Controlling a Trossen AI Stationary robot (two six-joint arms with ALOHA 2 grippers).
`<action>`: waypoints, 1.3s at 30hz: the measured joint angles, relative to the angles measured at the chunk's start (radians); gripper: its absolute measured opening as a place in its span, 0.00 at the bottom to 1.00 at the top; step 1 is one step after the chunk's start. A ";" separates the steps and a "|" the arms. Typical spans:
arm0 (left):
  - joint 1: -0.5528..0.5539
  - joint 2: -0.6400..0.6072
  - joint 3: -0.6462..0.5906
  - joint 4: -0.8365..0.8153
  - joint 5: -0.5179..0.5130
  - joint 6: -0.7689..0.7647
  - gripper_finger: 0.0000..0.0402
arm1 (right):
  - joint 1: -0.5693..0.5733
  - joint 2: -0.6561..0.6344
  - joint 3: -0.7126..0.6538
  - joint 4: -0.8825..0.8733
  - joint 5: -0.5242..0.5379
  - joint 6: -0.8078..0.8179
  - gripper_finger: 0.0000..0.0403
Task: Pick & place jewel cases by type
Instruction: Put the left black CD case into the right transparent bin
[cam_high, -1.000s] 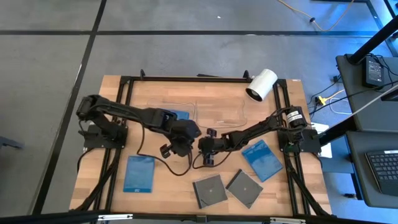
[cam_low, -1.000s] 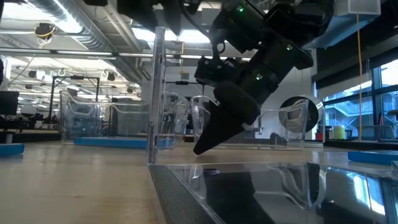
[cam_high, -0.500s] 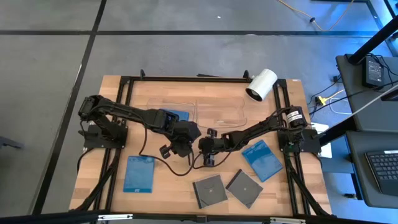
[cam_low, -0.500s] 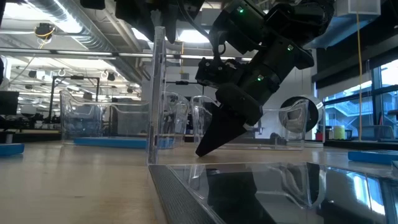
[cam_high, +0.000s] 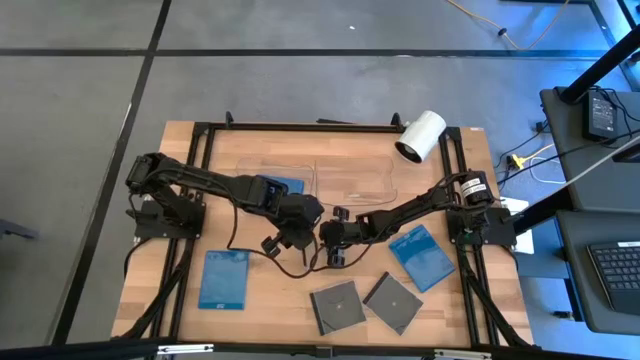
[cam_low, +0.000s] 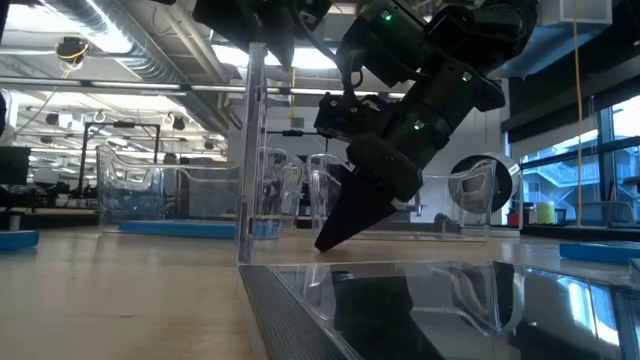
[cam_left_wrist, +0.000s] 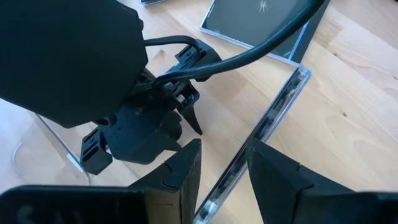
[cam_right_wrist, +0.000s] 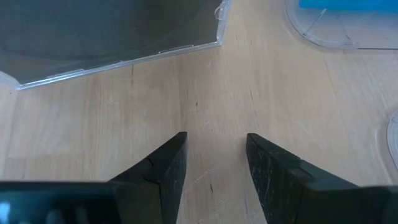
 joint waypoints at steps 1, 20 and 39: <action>0.000 0.000 0.000 0.000 0.000 0.000 0.31 | 0.000 0.000 0.000 0.000 0.000 -0.001 0.42; -0.028 0.000 0.000 -0.007 -0.058 -0.043 0.54 | 0.000 0.000 0.000 -0.001 0.000 -0.003 0.42; -0.034 0.003 0.000 -0.039 -0.039 0.139 0.45 | 0.000 0.000 0.000 0.001 0.000 -0.002 0.42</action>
